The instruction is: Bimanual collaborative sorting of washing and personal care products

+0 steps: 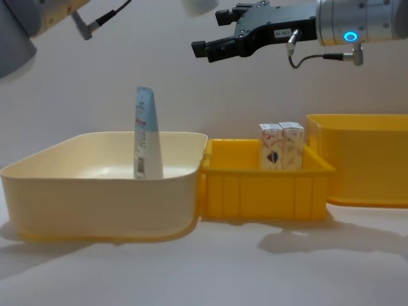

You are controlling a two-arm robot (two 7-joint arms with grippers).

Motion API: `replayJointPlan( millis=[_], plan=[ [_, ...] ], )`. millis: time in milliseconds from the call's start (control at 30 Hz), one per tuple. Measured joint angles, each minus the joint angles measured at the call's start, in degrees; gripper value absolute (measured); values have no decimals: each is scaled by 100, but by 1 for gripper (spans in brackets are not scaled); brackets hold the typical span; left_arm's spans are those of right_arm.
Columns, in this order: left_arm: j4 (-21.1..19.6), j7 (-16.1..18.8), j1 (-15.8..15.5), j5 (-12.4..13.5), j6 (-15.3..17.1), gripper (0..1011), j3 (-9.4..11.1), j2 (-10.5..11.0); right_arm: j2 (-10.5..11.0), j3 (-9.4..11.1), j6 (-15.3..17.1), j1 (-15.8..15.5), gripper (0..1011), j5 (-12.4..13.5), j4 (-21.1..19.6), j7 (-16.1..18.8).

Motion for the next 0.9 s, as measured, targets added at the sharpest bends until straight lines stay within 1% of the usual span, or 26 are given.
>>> replayJointPlan(
  millis=[133,367,600,900],
  plan=[
    [-14,19,12,11,8,259,-5,1,31,-16,200,3,1001,-55,-66,-168],
    [-54,58,41,33,9,259,-16,1,59,-31,445,11,1001,-91,-125,-337],
    [-137,135,96,68,19,259,-33,1,31,-22,562,24,1001,-62,-155,-423],
    [-227,211,170,91,54,259,-60,3,-10,3,697,44,1001,52,-232,-486]
  ],
)
